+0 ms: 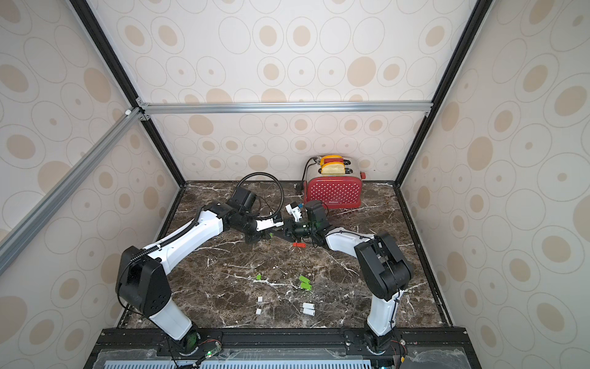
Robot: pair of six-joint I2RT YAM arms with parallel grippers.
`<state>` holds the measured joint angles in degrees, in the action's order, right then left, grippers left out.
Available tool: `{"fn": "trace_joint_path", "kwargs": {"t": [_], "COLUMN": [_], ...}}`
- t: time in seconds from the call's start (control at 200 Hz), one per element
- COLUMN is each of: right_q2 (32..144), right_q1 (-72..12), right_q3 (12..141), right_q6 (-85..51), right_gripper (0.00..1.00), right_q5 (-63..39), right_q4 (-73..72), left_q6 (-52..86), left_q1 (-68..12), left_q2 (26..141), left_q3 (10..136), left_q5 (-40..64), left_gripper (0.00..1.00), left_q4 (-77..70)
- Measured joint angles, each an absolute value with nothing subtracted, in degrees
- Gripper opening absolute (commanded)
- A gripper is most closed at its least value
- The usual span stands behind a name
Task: Close the usb drive cover
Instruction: Pick up the cover from the center of the board.
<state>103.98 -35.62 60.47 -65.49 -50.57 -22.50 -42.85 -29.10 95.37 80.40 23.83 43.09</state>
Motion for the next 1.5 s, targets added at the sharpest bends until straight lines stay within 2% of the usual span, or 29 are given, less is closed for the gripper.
{"fn": "trace_joint_path", "kwargs": {"t": [0.626, 1.502], "right_q2": [104.0, 104.1], "right_q1": [-35.9, -36.4], "right_q3": [58.7, 58.6], "right_q6": [-66.2, -67.8], "right_gripper": [0.35, 0.18], "right_q5": [-51.5, -52.0], "right_q4": [-25.4, -27.8], "left_q6": [-42.7, -42.2], "left_q1": [-29.1, -29.1], "left_q2": [97.0, 97.1], "left_q3": [82.0, 83.8], "left_q5": [22.6, 22.6], "left_gripper": [0.14, 0.14], "left_q4": [43.9, 46.0]}}
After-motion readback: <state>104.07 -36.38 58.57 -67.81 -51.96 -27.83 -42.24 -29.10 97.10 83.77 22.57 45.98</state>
